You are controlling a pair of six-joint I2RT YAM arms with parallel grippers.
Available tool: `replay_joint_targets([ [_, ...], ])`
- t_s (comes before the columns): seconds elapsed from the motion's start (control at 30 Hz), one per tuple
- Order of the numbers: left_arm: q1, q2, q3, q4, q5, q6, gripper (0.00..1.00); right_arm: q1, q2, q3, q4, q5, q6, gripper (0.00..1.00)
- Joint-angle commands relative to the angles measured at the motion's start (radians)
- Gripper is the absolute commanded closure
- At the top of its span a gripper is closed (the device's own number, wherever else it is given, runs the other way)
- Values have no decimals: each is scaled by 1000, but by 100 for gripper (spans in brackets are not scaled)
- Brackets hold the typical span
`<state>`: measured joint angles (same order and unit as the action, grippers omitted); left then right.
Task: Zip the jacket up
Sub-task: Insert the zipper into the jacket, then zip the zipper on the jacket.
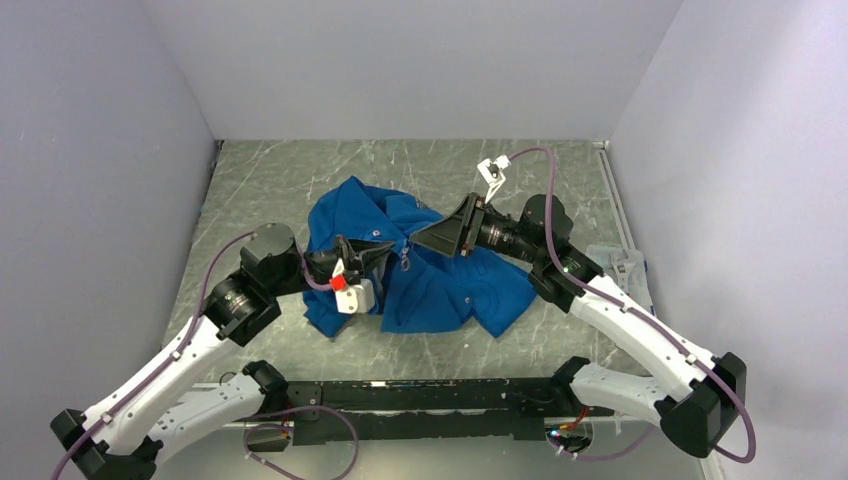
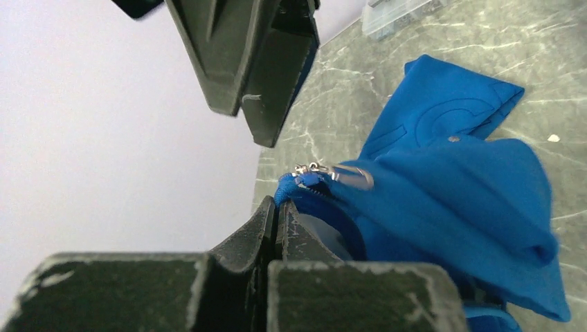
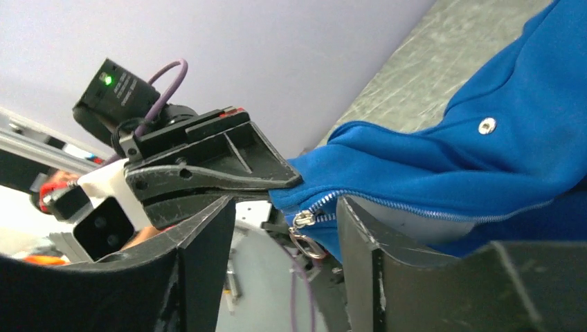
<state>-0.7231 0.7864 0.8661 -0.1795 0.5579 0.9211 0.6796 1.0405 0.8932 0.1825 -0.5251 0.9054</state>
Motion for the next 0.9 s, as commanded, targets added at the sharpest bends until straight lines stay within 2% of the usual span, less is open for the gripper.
replay_joint_targets([
  [0.0, 61, 20, 57, 40, 135, -124, 100, -2, -18, 110, -132, -5, -162, 36],
  [0.1, 86, 42, 72, 8, 182, -182, 100, -2, -21, 162, -224, 22, -254, 27],
  [0.23, 107, 50, 61, 1, 193, -253, 100, 6, -56, 196, -346, 78, -433, 27],
  [0.33, 117, 41, 49, 11, 207, -259, 100, 37, -106, 144, -342, 106, -554, 27],
  [0.47, 117, 42, 57, 8, 203, -256, 100, 97, -127, 115, -346, 146, -712, 40],
  [0.63, 119, 39, 59, 5, 201, -251, 100, 227, -106, 125, -394, 333, -873, 43],
  [0.87, 119, 33, 55, 0, 199, -237, 100, 479, -108, 71, -386, 711, -1106, 42],
])
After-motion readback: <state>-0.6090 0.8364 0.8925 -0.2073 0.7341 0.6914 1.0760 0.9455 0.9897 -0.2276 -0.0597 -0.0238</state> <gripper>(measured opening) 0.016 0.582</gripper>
